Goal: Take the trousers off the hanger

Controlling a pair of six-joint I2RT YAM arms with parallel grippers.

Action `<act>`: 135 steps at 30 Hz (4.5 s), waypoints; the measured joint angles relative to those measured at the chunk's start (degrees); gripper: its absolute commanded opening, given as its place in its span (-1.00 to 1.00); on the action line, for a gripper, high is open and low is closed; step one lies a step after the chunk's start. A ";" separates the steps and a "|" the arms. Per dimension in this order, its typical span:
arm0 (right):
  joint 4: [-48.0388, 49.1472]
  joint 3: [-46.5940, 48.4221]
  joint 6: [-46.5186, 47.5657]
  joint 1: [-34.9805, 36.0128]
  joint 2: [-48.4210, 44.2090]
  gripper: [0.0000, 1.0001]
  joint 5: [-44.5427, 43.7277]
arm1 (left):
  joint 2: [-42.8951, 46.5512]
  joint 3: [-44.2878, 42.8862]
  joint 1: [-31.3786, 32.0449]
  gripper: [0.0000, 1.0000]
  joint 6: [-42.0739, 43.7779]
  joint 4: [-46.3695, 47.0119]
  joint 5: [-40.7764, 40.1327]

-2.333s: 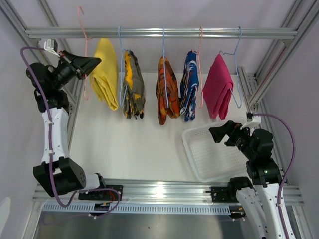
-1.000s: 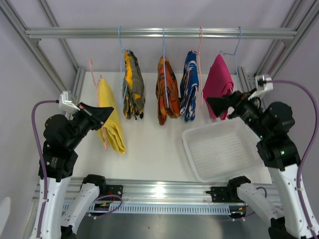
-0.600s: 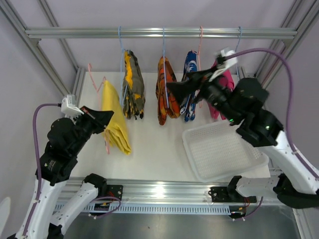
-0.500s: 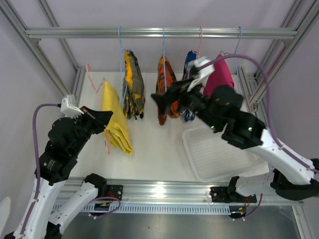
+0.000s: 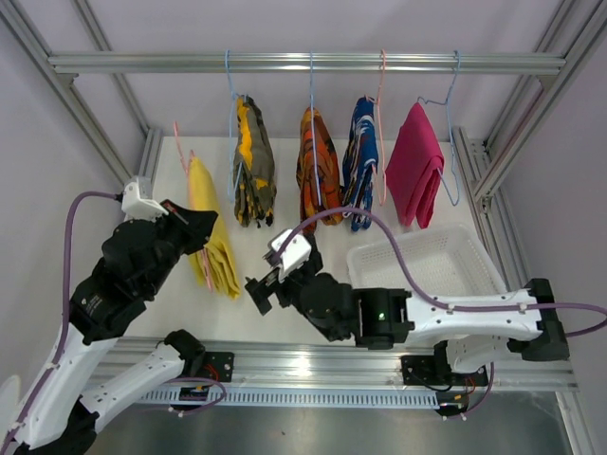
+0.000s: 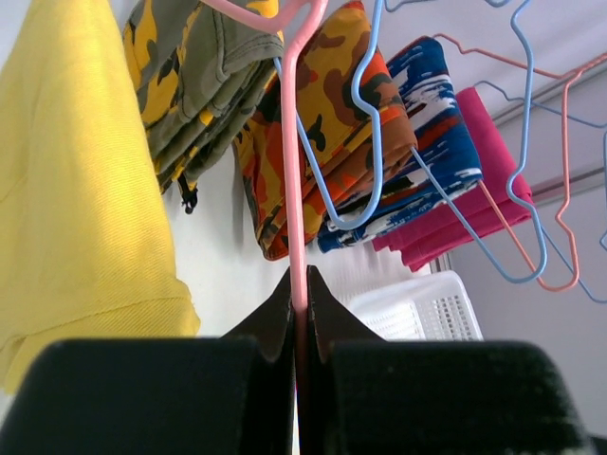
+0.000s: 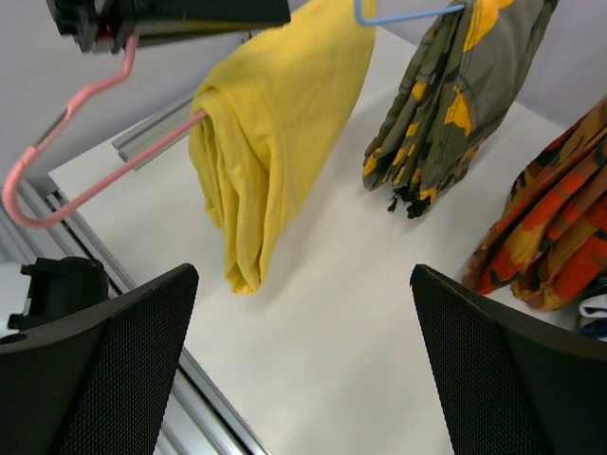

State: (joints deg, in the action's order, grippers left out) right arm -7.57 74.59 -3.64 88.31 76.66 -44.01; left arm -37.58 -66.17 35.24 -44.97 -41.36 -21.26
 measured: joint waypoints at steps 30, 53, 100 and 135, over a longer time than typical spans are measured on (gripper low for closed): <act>44.89 -9.94 3.58 -6.71 25.53 0.97 3.65 | 0.87 -0.04 2.89 -0.99 2.97 -0.04 -6.47; 45.81 -8.37 0.22 -12.04 28.57 0.95 12.66 | -0.07 1.51 2.89 -0.99 3.91 0.04 -6.71; 42.18 -3.37 2.80 -14.45 31.56 0.99 13.49 | 0.59 2.71 2.84 -0.99 4.83 0.07 -6.67; 48.52 0.35 8.28 -14.58 33.48 0.15 13.49 | 1.09 2.75 2.82 -0.99 4.24 0.57 -5.25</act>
State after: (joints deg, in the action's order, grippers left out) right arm 40.95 74.94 4.64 73.73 110.15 -30.52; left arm -36.49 -63.42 38.06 -40.73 -40.80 -26.50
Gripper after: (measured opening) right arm 0.592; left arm 0.023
